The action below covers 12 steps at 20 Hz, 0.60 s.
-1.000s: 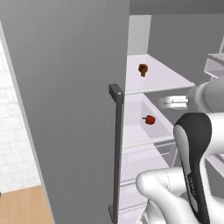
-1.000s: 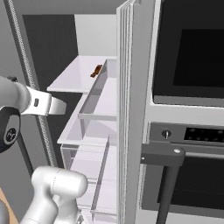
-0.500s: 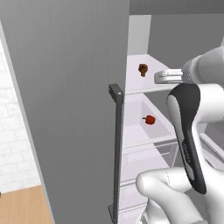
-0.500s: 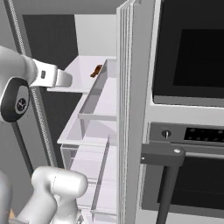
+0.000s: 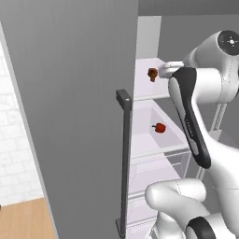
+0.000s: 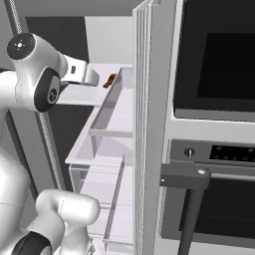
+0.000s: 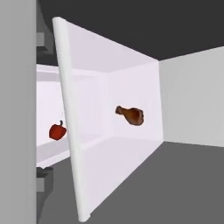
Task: Place one bell pepper and one chicken drumstick in each tupperware on the nearby counter, to pack two identical lunches.
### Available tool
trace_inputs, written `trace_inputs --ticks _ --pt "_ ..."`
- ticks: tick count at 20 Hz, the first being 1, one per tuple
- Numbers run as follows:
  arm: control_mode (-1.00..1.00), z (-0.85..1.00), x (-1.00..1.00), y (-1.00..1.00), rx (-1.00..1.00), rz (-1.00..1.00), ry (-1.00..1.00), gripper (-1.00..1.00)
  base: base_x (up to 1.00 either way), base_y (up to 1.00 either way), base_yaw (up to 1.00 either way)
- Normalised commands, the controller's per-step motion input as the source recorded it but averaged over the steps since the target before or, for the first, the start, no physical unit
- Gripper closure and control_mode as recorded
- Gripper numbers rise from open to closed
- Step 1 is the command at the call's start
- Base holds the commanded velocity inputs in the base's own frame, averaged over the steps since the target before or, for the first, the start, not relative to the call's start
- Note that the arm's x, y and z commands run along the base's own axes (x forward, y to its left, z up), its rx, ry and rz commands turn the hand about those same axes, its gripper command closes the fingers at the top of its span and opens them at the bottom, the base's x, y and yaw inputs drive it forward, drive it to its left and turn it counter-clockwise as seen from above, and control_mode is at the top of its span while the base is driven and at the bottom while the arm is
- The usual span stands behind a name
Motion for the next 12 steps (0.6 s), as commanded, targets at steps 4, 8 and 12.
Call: trace_inputs --ticks 4,8,12 --pt "-1.0 -0.23 0.55 -0.11 0.0 0.0 0.02 -1.0 0.0 0.0 0.0" --pt "-1.0 -0.53 0.41 -0.06 0.0 0.05 0.0 -1.0 0.0 0.0 0.0" --pt "-1.0 -0.71 0.42 -0.01 0.0 0.05 -0.01 -1.0 0.0 0.0 0.0"
